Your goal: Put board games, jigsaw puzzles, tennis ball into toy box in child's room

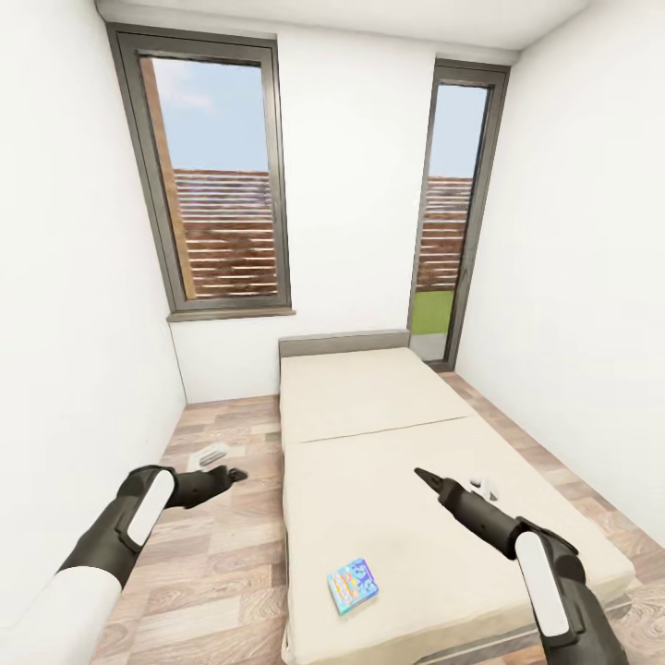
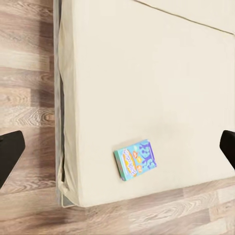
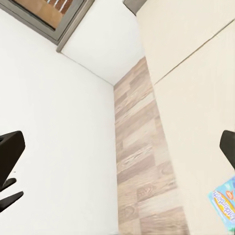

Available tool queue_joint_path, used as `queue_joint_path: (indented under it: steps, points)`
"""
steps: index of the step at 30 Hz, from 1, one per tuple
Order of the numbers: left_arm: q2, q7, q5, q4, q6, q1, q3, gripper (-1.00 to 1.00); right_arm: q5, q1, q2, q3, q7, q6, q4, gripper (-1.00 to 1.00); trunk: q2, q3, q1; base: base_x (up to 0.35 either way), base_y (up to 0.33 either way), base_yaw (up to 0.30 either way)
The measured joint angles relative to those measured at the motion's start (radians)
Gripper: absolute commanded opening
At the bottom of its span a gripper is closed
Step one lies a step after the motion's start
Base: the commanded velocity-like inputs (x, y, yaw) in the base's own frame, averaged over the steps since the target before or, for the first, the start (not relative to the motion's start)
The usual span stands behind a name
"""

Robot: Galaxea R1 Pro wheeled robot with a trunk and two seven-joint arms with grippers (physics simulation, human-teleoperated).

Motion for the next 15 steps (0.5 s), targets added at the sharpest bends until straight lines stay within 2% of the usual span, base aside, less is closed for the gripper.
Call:
queue_joint_path:
  steps: [2,3,5,8,10,15]
  points:
    - [0.000,0.002,-0.014,0.014,-0.008,-0.002,0.001,1.00,0.001,-0.004,0.002,0.036,-0.018,0.031,-0.015,1.00,0.000,0.000,0.000,0.000,0.000,0.000]
    - [-0.001,0.002,-0.020,0.025,-0.014,-0.002,0.001,1.00,0.000,-0.006,0.003,0.067,-0.040,0.050,-0.035,1.00,0.000,0.000,0.000,0.000,0.000,0.000]
    - [-0.001,0.003,-0.027,0.044,-0.023,-0.004,0.001,1.00,-0.004,-0.008,0.004,0.137,-0.117,0.074,-0.091,1.00,0.000,0.000,0.000,0.000,0.000,0.000]
    - [-0.001,0.003,-0.031,0.053,-0.027,-0.004,0.001,1.00,-0.013,-0.009,0.004,0.192,-0.203,0.085,-0.138,1.00,0.000,0.000,0.000,0.000,0.000,0.000]
    - [-0.001,0.004,-0.032,0.056,-0.028,-0.004,0.002,1.00,-0.017,-0.009,0.004,0.215,-0.244,0.088,-0.155,1.00,0.000,0.000,0.000,0.000,0.000,0.000]
    - [-0.001,0.003,-0.033,0.058,-0.029,-0.005,0.002,1.00,-0.022,-0.009,0.004,0.232,-0.278,0.091,-0.168,1.00,0.000,0.000,0.000,0.000,0.000,0.000]
